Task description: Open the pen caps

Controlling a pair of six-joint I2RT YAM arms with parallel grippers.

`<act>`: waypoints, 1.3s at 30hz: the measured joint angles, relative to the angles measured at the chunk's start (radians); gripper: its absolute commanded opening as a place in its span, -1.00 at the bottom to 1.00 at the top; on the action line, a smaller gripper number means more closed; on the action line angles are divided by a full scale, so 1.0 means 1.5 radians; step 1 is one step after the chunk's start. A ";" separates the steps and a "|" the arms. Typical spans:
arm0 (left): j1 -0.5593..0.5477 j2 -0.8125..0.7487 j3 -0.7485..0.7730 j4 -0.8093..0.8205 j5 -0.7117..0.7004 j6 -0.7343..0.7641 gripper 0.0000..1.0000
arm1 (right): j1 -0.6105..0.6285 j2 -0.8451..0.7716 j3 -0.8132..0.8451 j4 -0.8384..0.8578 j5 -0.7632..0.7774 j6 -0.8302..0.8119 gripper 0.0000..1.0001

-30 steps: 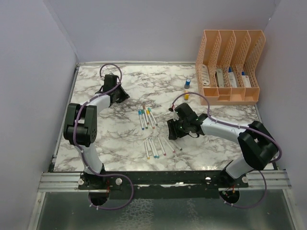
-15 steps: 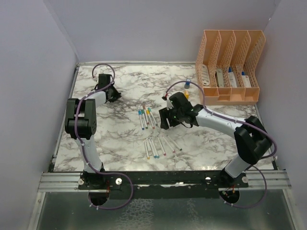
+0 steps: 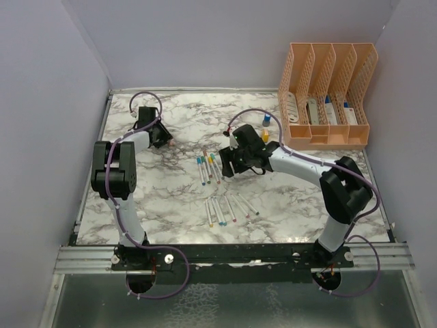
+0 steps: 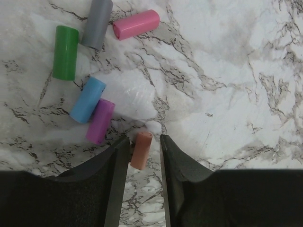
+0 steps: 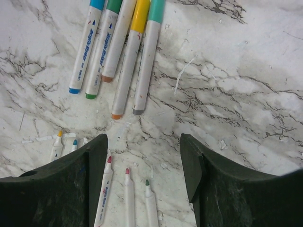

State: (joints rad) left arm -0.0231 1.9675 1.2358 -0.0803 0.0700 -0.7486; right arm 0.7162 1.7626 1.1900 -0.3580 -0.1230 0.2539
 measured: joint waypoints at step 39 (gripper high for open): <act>0.011 -0.412 -0.199 0.022 0.123 -0.037 0.73 | 0.029 0.204 0.178 -0.038 0.068 -0.034 -0.34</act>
State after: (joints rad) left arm -0.0067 1.3491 0.9371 -0.0467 0.2550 -0.8043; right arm 0.7601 2.0682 1.4570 -0.4149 -0.0212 0.2028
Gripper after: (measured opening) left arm 0.863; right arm 0.394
